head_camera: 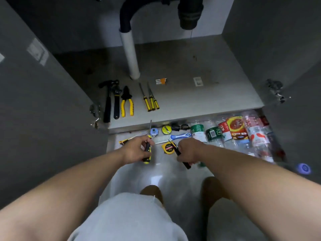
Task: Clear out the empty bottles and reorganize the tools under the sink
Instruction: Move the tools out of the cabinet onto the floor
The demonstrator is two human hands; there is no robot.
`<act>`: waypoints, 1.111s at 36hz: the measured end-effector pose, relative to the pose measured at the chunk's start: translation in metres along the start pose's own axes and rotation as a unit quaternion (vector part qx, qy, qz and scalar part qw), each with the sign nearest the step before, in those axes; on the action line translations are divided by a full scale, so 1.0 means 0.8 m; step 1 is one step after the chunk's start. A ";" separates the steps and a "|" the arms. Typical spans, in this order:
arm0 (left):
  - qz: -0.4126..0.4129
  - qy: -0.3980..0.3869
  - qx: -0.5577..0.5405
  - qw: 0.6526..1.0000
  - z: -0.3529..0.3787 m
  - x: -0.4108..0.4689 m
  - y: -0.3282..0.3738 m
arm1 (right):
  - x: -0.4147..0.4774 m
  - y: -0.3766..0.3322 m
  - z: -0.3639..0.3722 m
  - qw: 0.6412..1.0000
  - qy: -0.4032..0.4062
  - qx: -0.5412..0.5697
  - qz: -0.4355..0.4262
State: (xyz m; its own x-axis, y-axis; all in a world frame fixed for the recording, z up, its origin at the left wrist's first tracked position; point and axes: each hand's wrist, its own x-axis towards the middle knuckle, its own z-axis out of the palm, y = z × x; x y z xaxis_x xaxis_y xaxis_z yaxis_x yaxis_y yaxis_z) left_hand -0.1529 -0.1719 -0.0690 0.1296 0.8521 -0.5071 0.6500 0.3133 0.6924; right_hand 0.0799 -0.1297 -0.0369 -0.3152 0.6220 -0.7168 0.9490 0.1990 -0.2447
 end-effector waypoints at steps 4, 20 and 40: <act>-0.036 0.000 -0.038 0.999 0.035 0.012 -0.055 | 0.026 0.010 0.059 0.999 0.013 0.034 0.015; -0.049 0.038 0.030 0.998 0.113 0.048 -0.131 | 0.106 -0.010 0.140 0.997 0.044 0.062 0.023; 0.112 0.324 0.088 0.935 -0.015 0.123 0.006 | 0.157 -0.035 -0.060 0.909 0.329 0.241 -0.083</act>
State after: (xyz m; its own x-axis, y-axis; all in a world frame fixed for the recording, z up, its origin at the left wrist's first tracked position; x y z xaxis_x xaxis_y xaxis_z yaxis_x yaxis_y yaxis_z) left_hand -0.1458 -0.0816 -0.1094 -0.1666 0.9813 0.0967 0.7809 0.0714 0.6205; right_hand 0.0141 -0.0211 -0.0886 -0.2292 0.9638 -0.1361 0.7244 0.0755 -0.6852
